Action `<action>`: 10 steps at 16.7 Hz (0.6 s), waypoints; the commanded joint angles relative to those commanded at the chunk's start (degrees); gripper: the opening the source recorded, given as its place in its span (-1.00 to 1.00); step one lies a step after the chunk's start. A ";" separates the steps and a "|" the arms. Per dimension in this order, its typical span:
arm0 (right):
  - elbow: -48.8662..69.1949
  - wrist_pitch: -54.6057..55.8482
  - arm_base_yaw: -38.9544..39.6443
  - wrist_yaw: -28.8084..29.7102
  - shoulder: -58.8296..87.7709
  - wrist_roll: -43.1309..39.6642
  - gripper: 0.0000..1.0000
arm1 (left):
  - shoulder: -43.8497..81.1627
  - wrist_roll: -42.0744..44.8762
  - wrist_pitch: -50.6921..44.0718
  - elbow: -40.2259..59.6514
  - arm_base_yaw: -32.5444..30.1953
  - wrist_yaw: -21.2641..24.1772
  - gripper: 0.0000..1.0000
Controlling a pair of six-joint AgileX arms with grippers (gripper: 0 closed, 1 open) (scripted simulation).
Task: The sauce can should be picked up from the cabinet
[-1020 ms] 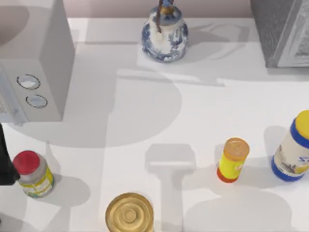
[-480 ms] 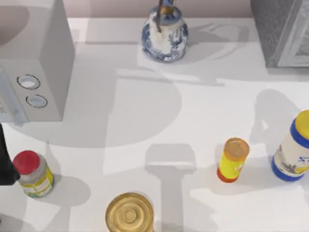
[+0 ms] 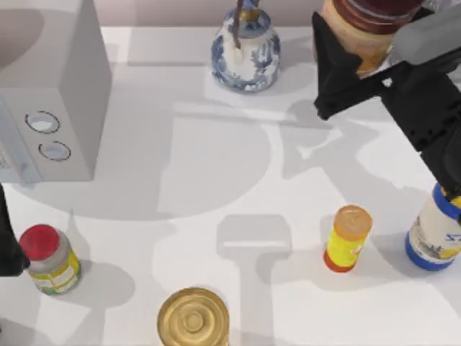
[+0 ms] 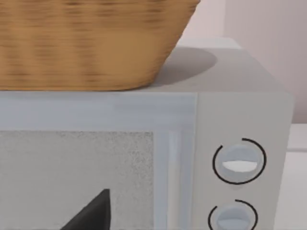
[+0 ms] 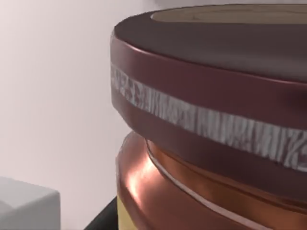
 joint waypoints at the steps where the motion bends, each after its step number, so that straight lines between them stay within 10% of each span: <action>1: 1.43 3.06 1.89 -0.11 5.54 0.09 -1.00 | 0.00 0.00 0.00 0.00 0.00 0.00 1.00; 10: 5.95 16.61 12.95 -1.29 37.26 1.16 -1.00 | 0.00 0.00 0.00 0.00 0.00 0.00 1.00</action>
